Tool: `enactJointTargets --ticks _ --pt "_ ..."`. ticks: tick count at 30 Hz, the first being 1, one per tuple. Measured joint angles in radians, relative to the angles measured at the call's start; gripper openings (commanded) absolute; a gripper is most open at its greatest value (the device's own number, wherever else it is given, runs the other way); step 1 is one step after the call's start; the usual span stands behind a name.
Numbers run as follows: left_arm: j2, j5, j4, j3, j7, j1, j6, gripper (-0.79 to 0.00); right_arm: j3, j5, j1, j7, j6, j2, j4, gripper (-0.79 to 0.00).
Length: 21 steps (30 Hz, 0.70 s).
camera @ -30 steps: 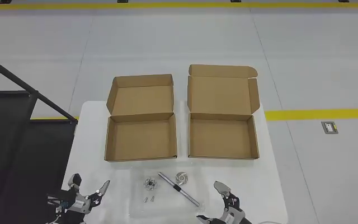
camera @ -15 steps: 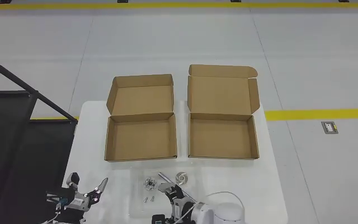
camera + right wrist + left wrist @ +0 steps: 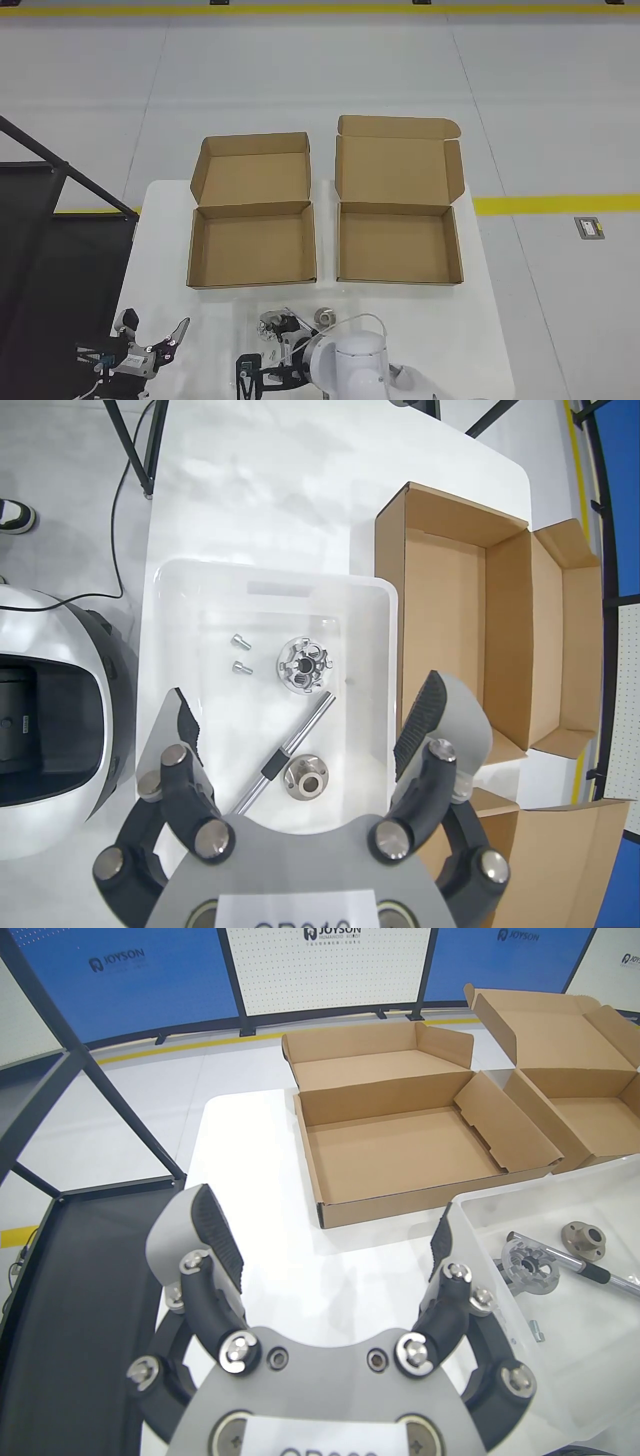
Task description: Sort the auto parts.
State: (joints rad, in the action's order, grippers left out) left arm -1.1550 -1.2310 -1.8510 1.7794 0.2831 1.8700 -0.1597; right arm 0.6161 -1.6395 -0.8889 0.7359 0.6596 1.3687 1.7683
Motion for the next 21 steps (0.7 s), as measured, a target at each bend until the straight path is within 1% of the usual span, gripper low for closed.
enactJointTargets --ticks 2,5,7,12,16,18,19,21 --pt "0.000 0.000 0.000 0.000 0.000 0.000 0.000 0.000 -0.011 -0.018 0.003 -0.022 -0.002 0.003 -0.013 0.000" --pt "0.000 0.000 0.000 0.000 0.000 0.000 0.000 0.000 -0.038 -0.037 0.037 -0.080 -0.016 0.020 -0.092 0.000" --pt "0.000 0.000 0.000 0.000 0.000 0.000 0.000 0.000 -0.059 -0.028 0.071 -0.105 -0.031 0.039 -0.167 0.000" --pt "0.000 0.000 0.000 0.000 0.000 0.000 0.000 0.000 -0.108 0.028 0.154 -0.102 -0.051 0.093 -0.335 0.000" --pt "0.000 0.000 0.000 0.000 0.000 0.000 0.000 0.000 -0.132 0.049 0.197 -0.122 -0.049 0.124 -0.421 0.000" --pt "0.000 0.000 0.000 0.000 0.000 0.000 0.000 0.000 -0.140 0.055 0.212 -0.130 -0.047 0.137 -0.460 -0.015" --pt "0.000 0.000 0.000 0.000 0.000 0.000 0.000 0.000 -0.144 0.056 0.218 -0.128 -0.047 0.143 -0.475 -0.043" --pt "0.000 0.000 0.000 0.000 0.000 0.000 0.000 0.000 -0.152 0.064 0.232 -0.123 -0.047 0.157 -0.509 -0.052"
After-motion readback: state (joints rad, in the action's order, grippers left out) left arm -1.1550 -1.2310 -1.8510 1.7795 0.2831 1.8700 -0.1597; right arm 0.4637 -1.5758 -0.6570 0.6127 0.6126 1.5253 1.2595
